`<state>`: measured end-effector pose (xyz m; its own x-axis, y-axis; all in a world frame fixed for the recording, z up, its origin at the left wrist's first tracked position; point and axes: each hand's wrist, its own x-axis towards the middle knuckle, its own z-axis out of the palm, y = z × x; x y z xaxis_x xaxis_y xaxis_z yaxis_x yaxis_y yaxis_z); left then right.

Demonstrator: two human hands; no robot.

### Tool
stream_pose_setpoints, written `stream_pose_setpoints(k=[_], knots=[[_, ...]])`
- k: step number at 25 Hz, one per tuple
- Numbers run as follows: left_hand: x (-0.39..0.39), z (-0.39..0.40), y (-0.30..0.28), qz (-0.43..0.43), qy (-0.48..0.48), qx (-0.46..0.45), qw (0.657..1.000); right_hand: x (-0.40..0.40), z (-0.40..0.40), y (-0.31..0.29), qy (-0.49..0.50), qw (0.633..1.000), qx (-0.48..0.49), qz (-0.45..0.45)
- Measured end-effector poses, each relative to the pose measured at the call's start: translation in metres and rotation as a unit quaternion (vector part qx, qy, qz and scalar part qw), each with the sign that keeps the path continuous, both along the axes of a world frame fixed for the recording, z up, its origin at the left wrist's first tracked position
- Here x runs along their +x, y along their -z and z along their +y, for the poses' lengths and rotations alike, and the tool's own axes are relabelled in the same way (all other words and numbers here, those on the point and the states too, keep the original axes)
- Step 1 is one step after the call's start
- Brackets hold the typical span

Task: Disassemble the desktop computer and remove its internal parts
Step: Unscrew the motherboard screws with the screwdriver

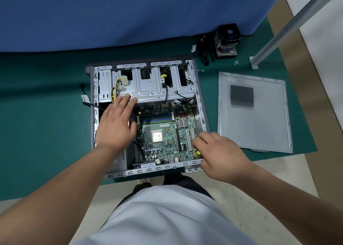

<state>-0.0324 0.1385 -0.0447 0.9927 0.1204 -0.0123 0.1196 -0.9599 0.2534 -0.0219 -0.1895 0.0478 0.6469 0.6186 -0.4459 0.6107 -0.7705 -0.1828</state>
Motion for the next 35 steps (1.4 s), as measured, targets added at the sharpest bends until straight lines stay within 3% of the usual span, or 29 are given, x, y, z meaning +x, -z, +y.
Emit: stream_pose_setpoints(k=[9, 13, 25, 30, 35], knots=[[-0.001, -0.001, -0.003, 0.004, 0.003, -0.01, 1.0, 0.004, -0.002, 0.001, 0.071, 0.997, 0.027, -0.003], [0.0, -0.001, -0.004, -0.001, 0.003, -0.011, 1.0, 0.001, 0.002, -0.002, 0.011, 0.999, 0.029, 0.026], [0.0, 0.0, -0.001, -0.005, 0.006, -0.027, 1.0, -0.001, 0.007, -0.006, 0.025, 0.999, 0.022, -0.003], [0.0, 0.0, -0.004, 0.001, 0.009, -0.018, 1.0, 0.001, 0.004, -0.009, 0.041, 0.997, 0.071, -0.012], [-0.004, 0.0, -0.009, -0.024, 0.023, -0.05, 0.998, 0.013, 0.003, -0.009, 0.089, 0.977, 0.188, -0.036]])
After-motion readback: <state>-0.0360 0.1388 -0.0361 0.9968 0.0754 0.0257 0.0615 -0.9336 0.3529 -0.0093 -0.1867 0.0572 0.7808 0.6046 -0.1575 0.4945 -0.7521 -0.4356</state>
